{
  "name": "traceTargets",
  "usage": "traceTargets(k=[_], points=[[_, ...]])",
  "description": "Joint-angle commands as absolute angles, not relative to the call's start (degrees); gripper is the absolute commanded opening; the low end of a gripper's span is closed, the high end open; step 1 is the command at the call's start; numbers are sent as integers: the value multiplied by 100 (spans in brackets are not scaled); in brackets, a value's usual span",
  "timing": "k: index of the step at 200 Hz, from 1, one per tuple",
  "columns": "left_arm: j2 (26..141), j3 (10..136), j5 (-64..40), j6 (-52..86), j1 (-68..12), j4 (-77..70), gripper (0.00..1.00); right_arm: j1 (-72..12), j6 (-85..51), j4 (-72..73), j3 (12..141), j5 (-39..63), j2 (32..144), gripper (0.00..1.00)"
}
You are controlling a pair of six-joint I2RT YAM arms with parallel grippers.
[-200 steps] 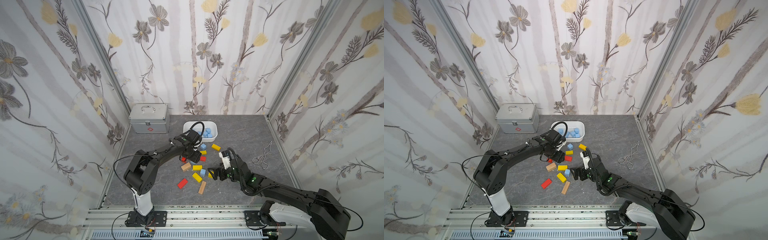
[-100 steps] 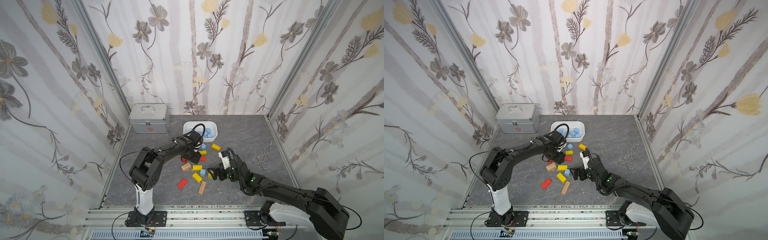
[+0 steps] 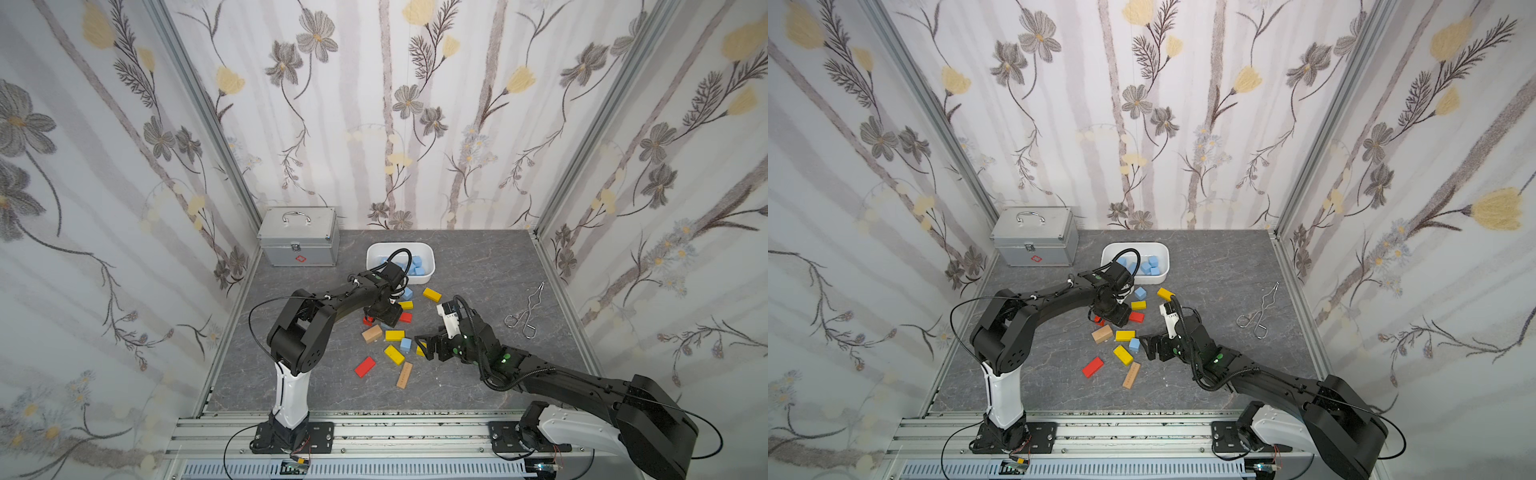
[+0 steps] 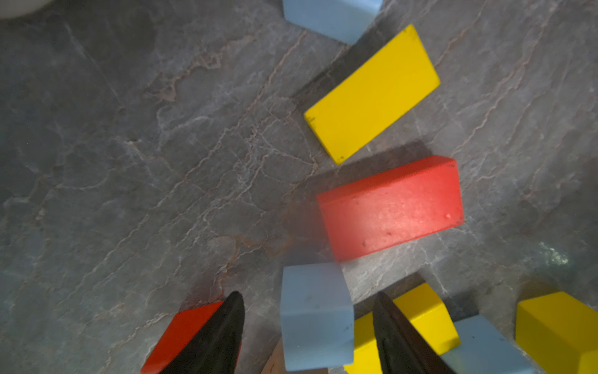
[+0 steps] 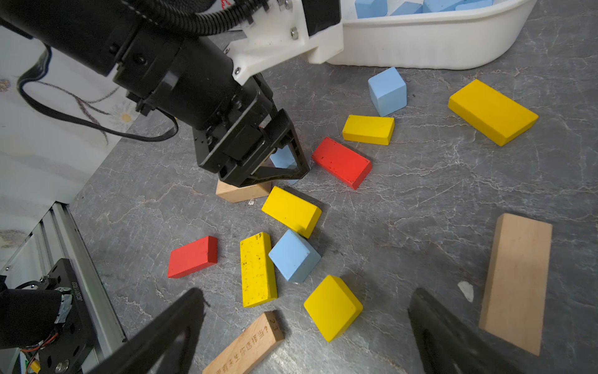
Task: Pick out the blue building blocks
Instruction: Pick up the building block from the center of the board.
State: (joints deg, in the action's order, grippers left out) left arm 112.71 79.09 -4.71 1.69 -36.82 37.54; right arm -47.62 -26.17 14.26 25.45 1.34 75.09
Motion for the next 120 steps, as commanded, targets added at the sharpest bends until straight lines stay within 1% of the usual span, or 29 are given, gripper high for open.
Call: traceTargets(k=[1,38,77,120], points=[[11373,8013,-435,167,-3684,3803,63,-4759,-2654,1669,2602,61,7541,100],[11435,8017,-439,149,-3683,3832,58,-4758,-2654,1674,2593,44,7541,100],[11496,7998,-399,141,-3682,3850,56,-4764,-2654,1681,2603,15,7560,100],[11564,8043,-417,158,-3683,3839,48,-4759,-2654,1679,2602,5,7557,100]])
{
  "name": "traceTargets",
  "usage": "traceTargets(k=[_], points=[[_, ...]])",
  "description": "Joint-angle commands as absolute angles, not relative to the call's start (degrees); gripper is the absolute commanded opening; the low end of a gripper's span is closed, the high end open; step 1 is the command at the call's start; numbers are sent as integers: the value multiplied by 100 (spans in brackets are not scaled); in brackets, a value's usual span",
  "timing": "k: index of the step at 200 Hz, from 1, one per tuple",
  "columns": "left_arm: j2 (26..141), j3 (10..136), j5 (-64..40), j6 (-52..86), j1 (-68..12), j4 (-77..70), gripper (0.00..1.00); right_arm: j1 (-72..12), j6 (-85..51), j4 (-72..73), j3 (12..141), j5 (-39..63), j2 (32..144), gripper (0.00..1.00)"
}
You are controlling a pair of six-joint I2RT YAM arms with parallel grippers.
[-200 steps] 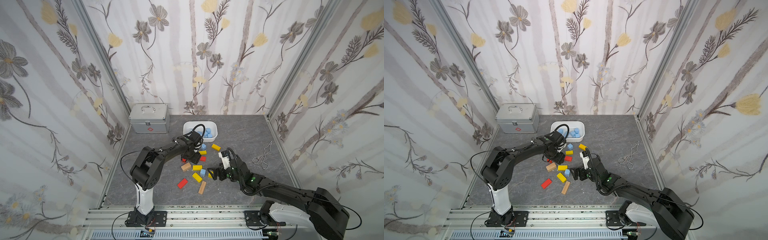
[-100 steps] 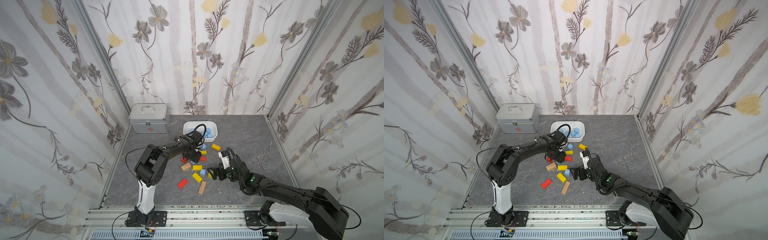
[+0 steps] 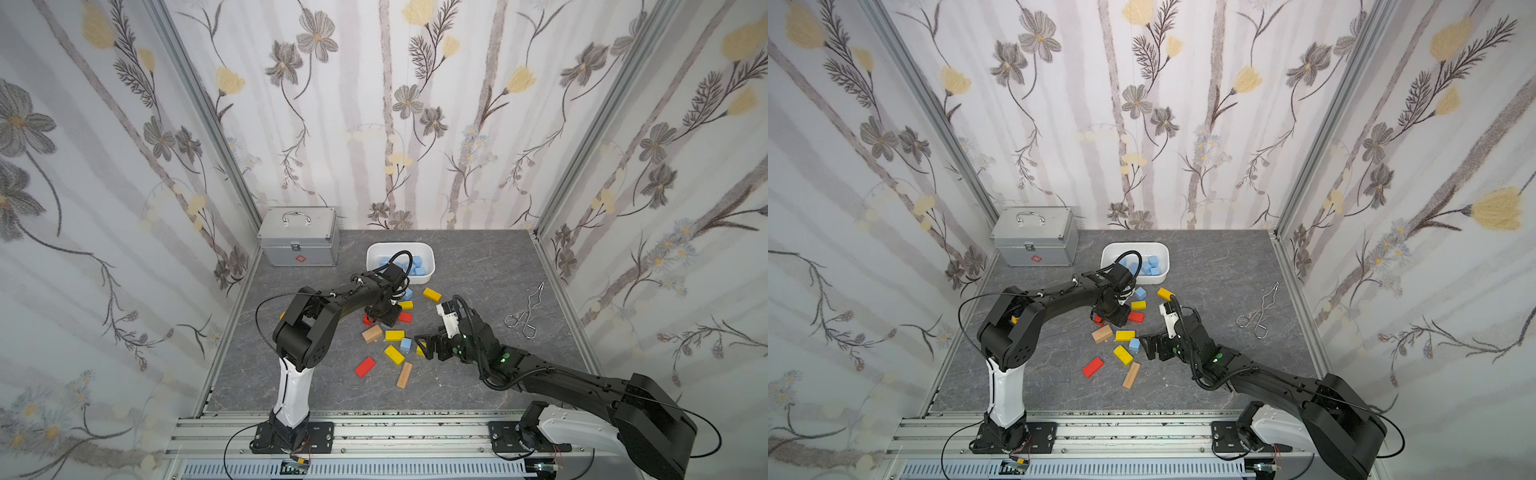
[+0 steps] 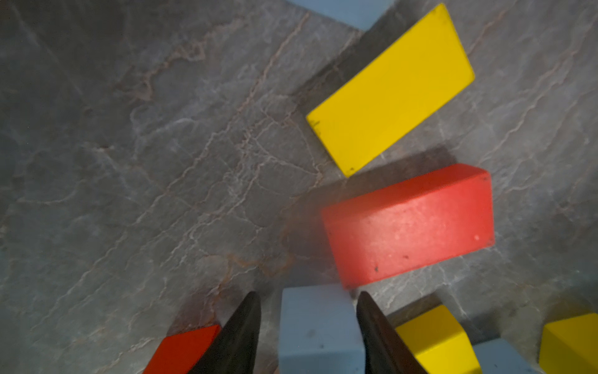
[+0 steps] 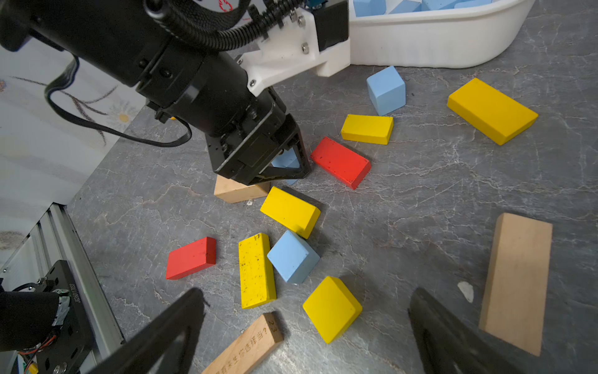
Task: Pick out the blue building blocks
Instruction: Pick up the building block from the center of the board.
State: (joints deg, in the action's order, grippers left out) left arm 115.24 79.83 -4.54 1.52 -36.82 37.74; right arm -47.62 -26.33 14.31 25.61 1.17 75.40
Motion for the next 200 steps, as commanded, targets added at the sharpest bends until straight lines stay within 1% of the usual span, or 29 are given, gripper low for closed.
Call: traceTargets(k=[1,73,117,177,200], points=[[11565,8043,-415,158,-3683,3840,48,-4757,-2654,1679,2602,3,7558,100],[11594,8010,-395,152,-3682,3832,44,-4763,-2654,1692,2602,-18,7541,100],[11643,8046,-406,166,-3675,3771,34,-4763,-2639,1644,2610,-43,7502,100],[11596,8047,-415,158,-3678,3823,28,-4759,-2632,1655,2625,-44,7511,100],[11543,8066,-443,153,-3674,3881,20,-4764,-2628,1669,2627,-44,7456,100]])
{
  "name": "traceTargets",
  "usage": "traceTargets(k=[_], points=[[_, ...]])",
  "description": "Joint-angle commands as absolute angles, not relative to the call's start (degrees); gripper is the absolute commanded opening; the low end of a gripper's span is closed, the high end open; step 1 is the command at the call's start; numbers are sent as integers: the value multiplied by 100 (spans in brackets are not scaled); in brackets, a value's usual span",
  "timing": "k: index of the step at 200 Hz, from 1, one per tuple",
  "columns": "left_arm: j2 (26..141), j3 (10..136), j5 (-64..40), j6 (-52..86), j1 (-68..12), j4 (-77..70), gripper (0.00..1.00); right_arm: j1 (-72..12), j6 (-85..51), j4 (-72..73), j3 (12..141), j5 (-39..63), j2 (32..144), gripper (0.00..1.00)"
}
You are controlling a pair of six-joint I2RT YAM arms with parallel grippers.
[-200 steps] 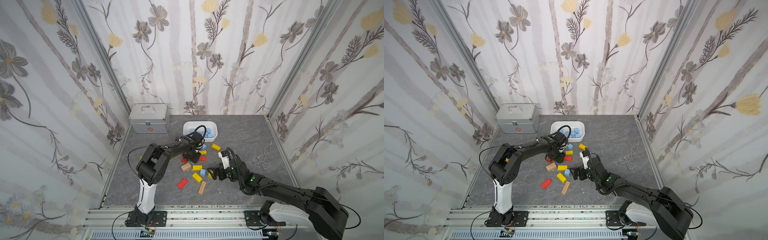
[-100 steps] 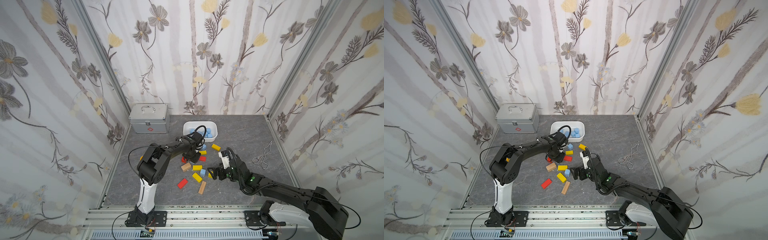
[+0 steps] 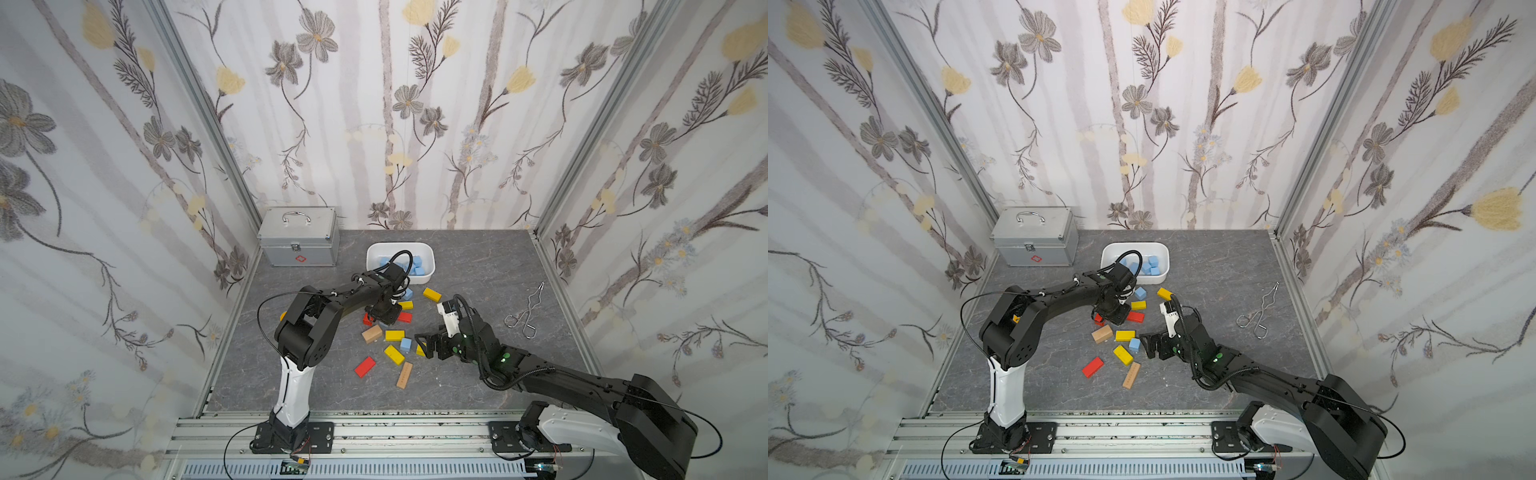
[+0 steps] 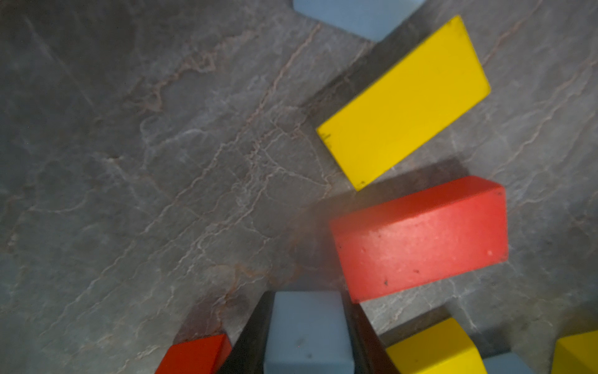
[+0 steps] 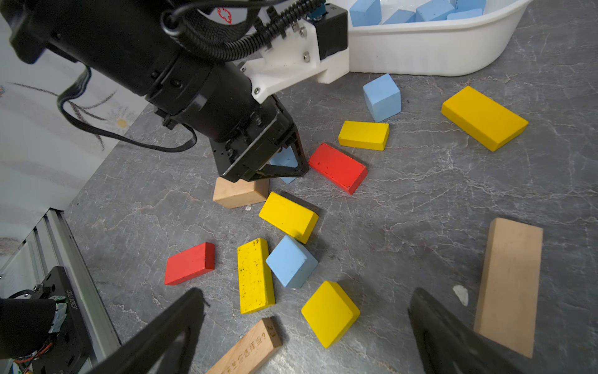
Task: Pick out the blue building blocks
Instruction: Pick up the building block from the center of the board.
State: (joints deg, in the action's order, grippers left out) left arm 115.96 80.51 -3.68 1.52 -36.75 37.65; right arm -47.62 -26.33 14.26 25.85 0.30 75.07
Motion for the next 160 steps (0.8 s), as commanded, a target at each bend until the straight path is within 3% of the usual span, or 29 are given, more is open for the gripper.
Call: traceTargets(k=[1,70,160], points=[[11537,8067,-445,155,-3674,3883,20,-4764,-2628,1670,2623,-44,7455,100],[11184,8209,-483,69,-3632,4146,0,-4737,-2455,1655,2736,-147,7212,100],[11091,9729,-147,-130,-3486,4606,0,-4199,-2319,1174,3481,-40,6959,100]])
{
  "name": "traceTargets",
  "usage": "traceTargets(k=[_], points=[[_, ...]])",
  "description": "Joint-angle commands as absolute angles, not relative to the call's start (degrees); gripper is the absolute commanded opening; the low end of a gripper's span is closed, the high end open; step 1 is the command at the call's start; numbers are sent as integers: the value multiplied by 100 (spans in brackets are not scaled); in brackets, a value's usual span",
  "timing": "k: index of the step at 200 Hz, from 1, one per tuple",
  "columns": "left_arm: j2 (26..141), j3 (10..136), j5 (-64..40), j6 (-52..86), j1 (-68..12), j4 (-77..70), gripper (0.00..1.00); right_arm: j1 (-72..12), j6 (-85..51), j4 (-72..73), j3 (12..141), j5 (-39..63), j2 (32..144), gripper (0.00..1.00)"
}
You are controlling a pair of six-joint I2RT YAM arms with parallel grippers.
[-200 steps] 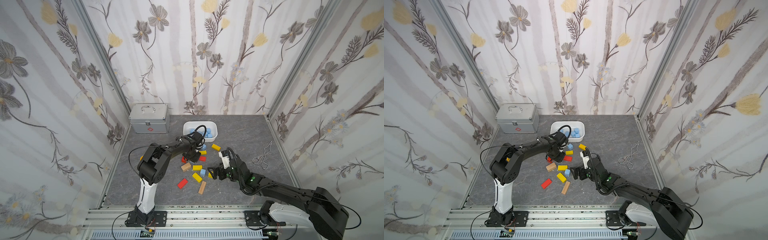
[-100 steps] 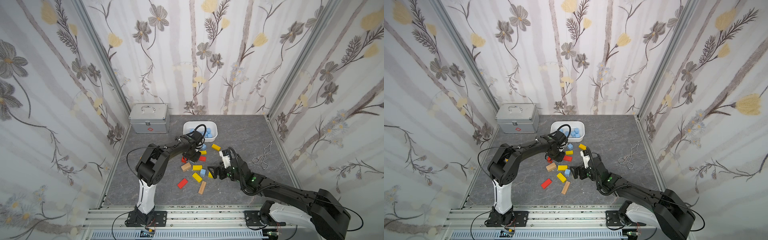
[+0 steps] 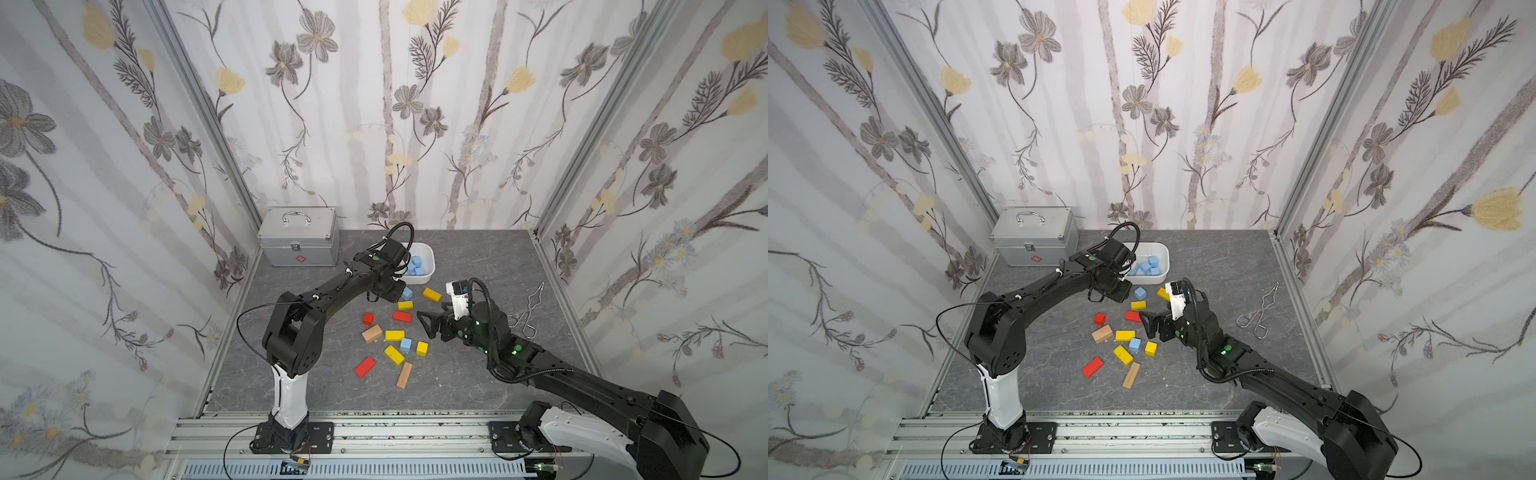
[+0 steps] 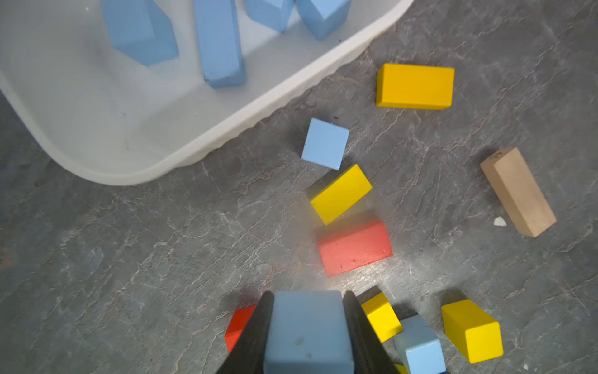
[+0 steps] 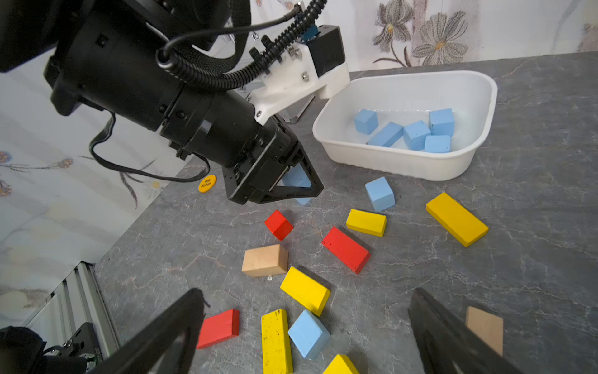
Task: Pick out the blue building blocks
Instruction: Pick up the building block from the center of the board, then place the building block in the storage box.
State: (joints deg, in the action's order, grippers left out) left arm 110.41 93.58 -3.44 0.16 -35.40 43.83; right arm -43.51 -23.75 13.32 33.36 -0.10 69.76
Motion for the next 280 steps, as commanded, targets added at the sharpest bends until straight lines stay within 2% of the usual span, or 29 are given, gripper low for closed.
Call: traceTargets(k=[1,71,148,280], points=[[11100,9751,-148,-131,-3479,4606,0,-4195,-2320,1171,3485,-33,6960,100],[11935,11268,-174,-367,-3197,4898,0,-3833,-2235,1152,3907,236,7308,100],[13194,12881,-374,-339,-2861,4998,0,-3444,-1890,1107,4947,649,8395,100],[14466,13562,-467,-365,-2381,4989,0,-3113,-1854,1336,5664,1174,9801,100]])
